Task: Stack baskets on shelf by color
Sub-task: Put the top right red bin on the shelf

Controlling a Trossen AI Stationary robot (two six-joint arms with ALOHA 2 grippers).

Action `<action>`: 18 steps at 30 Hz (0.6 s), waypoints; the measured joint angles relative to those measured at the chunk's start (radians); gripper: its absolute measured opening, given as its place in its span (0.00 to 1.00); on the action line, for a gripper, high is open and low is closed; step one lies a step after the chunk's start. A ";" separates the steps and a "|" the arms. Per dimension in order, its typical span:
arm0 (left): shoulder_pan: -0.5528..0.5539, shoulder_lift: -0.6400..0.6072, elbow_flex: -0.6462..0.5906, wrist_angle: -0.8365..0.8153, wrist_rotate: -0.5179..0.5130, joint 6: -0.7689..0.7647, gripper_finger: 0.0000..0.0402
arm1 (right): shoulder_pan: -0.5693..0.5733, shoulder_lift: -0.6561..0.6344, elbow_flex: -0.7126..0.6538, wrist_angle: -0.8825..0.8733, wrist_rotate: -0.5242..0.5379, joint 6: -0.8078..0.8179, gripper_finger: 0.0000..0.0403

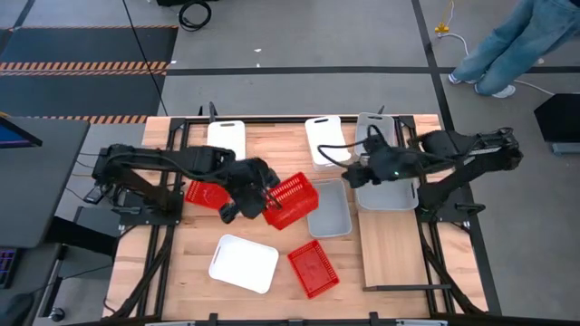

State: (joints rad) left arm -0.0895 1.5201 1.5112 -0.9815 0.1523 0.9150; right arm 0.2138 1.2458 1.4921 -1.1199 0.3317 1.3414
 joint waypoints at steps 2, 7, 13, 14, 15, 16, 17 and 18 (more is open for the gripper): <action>-0.010 0.014 0.000 -0.006 -0.020 0.034 0.01 | -0.034 0.027 -0.001 0.022 -0.078 -0.012 0.50; -0.015 0.054 0.000 -0.005 -0.021 0.077 0.01 | -0.085 0.114 -0.001 0.101 -0.261 -0.059 0.50; -0.009 0.101 0.001 -0.017 -0.027 0.117 0.01 | -0.108 0.181 -0.001 0.170 -0.332 -0.069 0.50; -0.009 0.102 0.000 -0.015 -0.034 0.117 0.01 | -0.111 0.192 -0.001 0.170 -0.341 -0.069 0.50; -0.008 0.101 0.000 -0.013 -0.035 0.116 0.01 | -0.113 0.204 -0.001 0.171 -0.350 -0.069 0.50; -0.008 0.100 0.000 0.004 -0.036 0.109 0.01 | -0.114 0.214 -0.001 0.175 -0.359 -0.070 0.50; -0.008 0.099 0.000 0.024 -0.036 0.098 0.01 | -0.113 0.226 -0.001 0.179 -0.369 -0.075 0.50; -0.008 0.099 0.000 0.042 -0.037 0.091 0.01 | -0.113 0.239 -0.001 0.185 -0.381 -0.081 0.50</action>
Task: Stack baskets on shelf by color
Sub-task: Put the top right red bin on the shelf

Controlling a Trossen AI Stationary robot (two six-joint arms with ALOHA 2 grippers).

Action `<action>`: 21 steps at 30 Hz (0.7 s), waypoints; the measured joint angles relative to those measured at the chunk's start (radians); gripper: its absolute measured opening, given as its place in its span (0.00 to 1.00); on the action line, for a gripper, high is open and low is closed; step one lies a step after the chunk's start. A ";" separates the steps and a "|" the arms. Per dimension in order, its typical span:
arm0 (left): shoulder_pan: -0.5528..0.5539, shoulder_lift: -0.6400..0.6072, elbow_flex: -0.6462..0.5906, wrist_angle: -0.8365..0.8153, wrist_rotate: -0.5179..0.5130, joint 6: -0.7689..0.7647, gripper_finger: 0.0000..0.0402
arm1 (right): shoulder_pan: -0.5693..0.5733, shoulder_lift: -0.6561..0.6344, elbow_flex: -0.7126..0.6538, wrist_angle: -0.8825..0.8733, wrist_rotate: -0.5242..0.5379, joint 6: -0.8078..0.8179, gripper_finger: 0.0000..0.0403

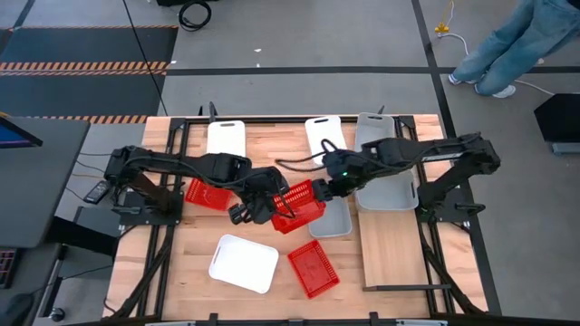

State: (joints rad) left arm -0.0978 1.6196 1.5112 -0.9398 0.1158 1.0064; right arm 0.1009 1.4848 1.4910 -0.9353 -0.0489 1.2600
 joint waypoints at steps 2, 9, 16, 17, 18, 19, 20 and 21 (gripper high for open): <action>0.000 -0.003 0.000 0.013 0.000 -0.003 0.01 | 0.000 0.026 0.000 0.015 -0.022 -0.013 0.50; -0.005 -0.007 0.001 0.024 -0.015 -0.013 0.02 | 0.000 0.085 0.000 0.004 -0.049 -0.069 0.50; -0.008 -0.014 0.001 0.024 -0.050 -0.085 0.12 | 0.000 0.079 0.001 -0.071 -0.046 -0.160 0.29; -0.008 -0.017 0.001 0.026 -0.055 -0.092 0.13 | -0.001 0.079 0.001 -0.070 -0.046 -0.174 0.24; -0.008 -0.019 0.001 0.032 -0.065 -0.097 0.14 | -0.001 0.079 0.001 -0.070 -0.046 -0.188 0.18; -0.008 -0.025 0.001 0.035 -0.080 -0.098 0.16 | -0.001 0.079 0.001 -0.070 -0.047 -0.199 0.13; -0.008 -0.030 0.000 0.037 -0.092 -0.100 0.17 | -0.001 0.079 0.001 -0.072 -0.043 -0.205 0.07; -0.008 -0.037 0.001 0.048 -0.099 -0.101 0.18 | -0.002 0.080 0.001 -0.075 -0.036 -0.210 0.04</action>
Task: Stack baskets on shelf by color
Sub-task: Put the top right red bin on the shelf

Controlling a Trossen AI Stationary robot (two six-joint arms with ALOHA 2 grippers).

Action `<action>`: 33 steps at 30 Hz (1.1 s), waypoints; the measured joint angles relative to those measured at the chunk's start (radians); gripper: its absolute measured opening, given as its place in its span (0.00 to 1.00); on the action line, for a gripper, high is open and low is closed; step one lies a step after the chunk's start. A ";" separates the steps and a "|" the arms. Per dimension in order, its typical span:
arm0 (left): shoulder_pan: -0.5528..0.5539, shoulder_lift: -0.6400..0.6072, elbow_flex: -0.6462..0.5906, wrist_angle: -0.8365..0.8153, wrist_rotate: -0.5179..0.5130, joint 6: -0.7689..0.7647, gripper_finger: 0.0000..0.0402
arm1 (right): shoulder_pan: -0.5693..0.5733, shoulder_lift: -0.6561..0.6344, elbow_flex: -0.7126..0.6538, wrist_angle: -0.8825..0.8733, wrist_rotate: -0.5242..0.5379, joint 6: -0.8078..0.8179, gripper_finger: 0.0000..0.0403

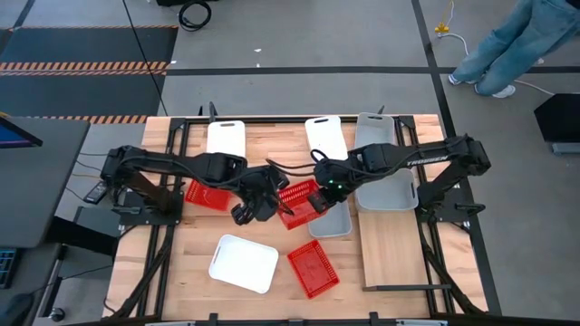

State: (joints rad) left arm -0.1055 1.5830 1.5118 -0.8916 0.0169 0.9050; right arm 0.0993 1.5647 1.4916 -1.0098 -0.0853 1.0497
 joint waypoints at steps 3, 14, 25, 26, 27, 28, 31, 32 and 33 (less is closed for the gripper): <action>-0.002 -0.021 -0.001 0.035 -0.012 0.002 0.21 | -0.007 0.001 0.000 -0.001 -0.005 -0.017 0.04; -0.001 -0.119 -0.001 0.224 -0.057 -0.068 0.29 | -0.022 0.004 0.000 -0.002 -0.026 -0.037 0.02; 0.004 -0.148 -0.001 0.244 -0.079 -0.187 0.33 | 0.008 -0.041 0.000 -0.053 -0.017 0.036 0.01; 0.002 -0.148 -0.001 0.253 -0.078 -0.188 0.33 | 0.014 -0.042 0.001 -0.061 -0.018 0.045 0.01; 0.000 -0.146 -0.001 0.263 -0.077 -0.188 0.33 | 0.018 -0.043 0.001 -0.071 -0.017 0.051 0.01; 0.000 -0.145 -0.001 0.278 -0.077 -0.186 0.32 | 0.020 -0.043 0.001 -0.080 -0.017 0.053 0.01; -0.004 -0.145 -0.001 0.333 -0.091 -0.183 0.32 | 0.023 -0.040 0.001 -0.094 -0.041 0.063 0.01; -0.005 -0.145 -0.002 0.345 -0.098 -0.187 0.32 | 0.026 -0.038 0.002 -0.094 -0.039 0.074 0.01; -0.005 -0.145 -0.002 0.362 -0.098 -0.189 0.32 | 0.030 -0.038 0.002 -0.093 -0.035 0.090 0.01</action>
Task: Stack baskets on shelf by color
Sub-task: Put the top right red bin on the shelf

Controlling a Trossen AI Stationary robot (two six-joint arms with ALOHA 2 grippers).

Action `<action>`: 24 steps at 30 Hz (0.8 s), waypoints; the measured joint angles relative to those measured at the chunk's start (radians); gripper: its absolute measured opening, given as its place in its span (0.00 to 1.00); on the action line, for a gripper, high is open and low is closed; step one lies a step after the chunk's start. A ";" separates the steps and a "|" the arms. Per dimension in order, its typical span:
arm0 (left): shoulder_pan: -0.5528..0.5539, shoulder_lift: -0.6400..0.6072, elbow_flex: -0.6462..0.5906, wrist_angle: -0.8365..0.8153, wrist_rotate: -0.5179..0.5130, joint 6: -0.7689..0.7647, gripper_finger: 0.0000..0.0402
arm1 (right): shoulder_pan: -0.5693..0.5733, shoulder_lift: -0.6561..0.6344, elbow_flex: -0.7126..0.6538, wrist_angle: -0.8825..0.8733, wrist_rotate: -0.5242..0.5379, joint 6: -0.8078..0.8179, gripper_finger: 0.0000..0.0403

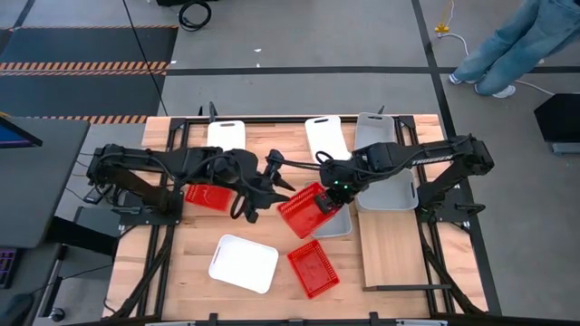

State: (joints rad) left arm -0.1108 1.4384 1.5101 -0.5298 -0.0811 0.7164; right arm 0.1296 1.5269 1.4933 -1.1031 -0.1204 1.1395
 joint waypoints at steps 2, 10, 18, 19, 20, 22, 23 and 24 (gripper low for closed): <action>0.000 0.001 0.000 0.006 0.001 0.000 0.32 | 0.016 -0.002 0.000 -0.001 0.002 0.031 0.01; -0.001 0.049 0.004 0.030 0.029 -0.057 0.32 | 0.130 -0.001 0.108 -0.206 0.067 0.202 0.01; -0.003 0.100 0.006 0.082 0.055 -0.055 0.28 | 0.254 0.001 0.121 -0.276 0.082 0.427 0.01; -0.003 0.103 0.006 0.086 0.057 -0.054 0.27 | 0.263 0.002 0.122 -0.276 0.083 0.454 0.01; -0.003 0.105 0.007 0.086 0.058 -0.052 0.26 | 0.267 0.002 0.122 -0.276 0.088 0.479 0.01; -0.003 0.109 0.007 0.088 0.058 -0.051 0.24 | 0.268 0.003 0.122 -0.267 0.110 0.529 0.01; -0.003 0.110 0.007 0.090 0.058 -0.050 0.24 | 0.268 0.003 0.122 -0.262 0.123 0.549 0.01; -0.003 0.111 0.007 0.092 0.058 -0.050 0.23 | 0.268 0.003 0.122 -0.255 0.135 0.563 0.01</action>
State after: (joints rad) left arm -0.1143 1.5497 1.5169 -0.4374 -0.0227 0.6662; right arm 0.3977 1.5299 1.6150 -1.3583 0.0146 1.7021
